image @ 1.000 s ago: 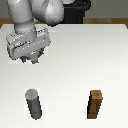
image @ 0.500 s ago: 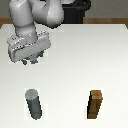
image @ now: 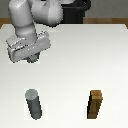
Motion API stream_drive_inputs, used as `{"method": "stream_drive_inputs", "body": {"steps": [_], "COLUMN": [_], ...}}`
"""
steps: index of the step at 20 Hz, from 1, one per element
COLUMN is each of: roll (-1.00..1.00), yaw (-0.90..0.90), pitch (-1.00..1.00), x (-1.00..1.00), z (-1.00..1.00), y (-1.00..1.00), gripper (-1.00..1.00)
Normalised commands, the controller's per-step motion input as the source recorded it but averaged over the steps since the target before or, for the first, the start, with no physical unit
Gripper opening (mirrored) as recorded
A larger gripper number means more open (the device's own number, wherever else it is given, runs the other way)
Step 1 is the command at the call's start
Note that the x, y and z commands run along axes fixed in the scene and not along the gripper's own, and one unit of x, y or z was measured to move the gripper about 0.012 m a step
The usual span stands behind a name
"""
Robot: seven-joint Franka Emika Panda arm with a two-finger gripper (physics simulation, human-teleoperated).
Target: Put the loop with the handle onto the peg.
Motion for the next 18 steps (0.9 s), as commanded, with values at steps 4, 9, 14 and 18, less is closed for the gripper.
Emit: {"method": "stream_drive_inputs", "body": {"steps": [4, 9, 14, 18], "roll": [0.0, 0.0, 0.0, 0.0], "yaw": [0.0, 0.0, 0.0, 0.36], "pitch": [0.0, 0.0, 0.0, 0.0], "x": [0.0, 0.0, 0.0, 0.0], "z": [0.25, 0.2, 1.0, 0.25], "y": [0.0, 0.0, 0.0, 0.0], "gripper": [-1.0, -1.0, -1.0, -1.0]}}
